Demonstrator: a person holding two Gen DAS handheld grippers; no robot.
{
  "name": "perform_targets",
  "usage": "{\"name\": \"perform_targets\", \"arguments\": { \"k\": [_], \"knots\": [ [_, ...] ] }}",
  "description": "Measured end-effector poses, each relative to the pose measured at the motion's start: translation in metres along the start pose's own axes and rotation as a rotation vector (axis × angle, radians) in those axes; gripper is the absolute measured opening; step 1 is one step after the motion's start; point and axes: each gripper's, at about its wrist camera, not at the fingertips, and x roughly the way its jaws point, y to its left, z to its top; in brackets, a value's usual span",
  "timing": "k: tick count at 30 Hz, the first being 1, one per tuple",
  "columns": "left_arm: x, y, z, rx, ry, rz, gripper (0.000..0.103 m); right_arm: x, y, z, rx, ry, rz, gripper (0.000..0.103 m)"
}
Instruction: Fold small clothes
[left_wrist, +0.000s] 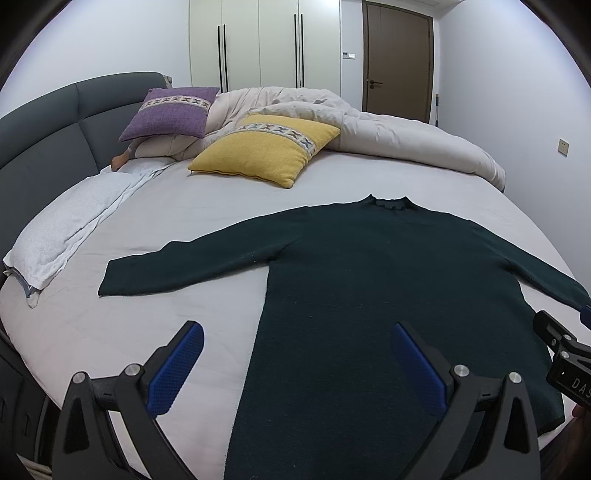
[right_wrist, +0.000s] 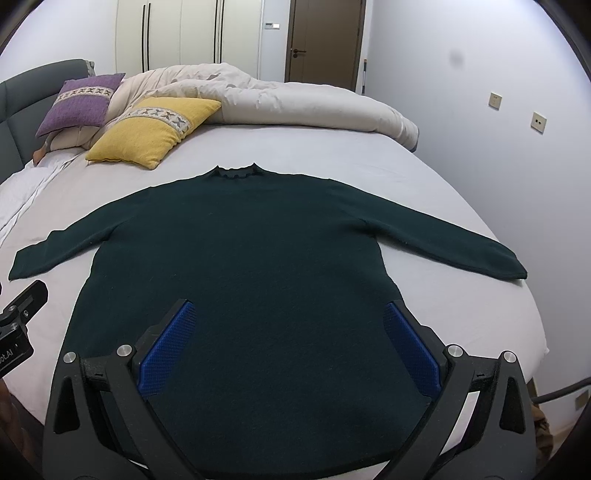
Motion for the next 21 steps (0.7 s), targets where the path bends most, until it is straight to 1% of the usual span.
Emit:
{"name": "perform_targets", "arguments": {
  "k": [21],
  "knots": [
    [-0.0003,0.0008,-0.0021,-0.001,0.001,0.001,0.103,-0.0021,0.0019,-0.0023,-0.003,-0.001,0.0,0.103]
  ]
}}
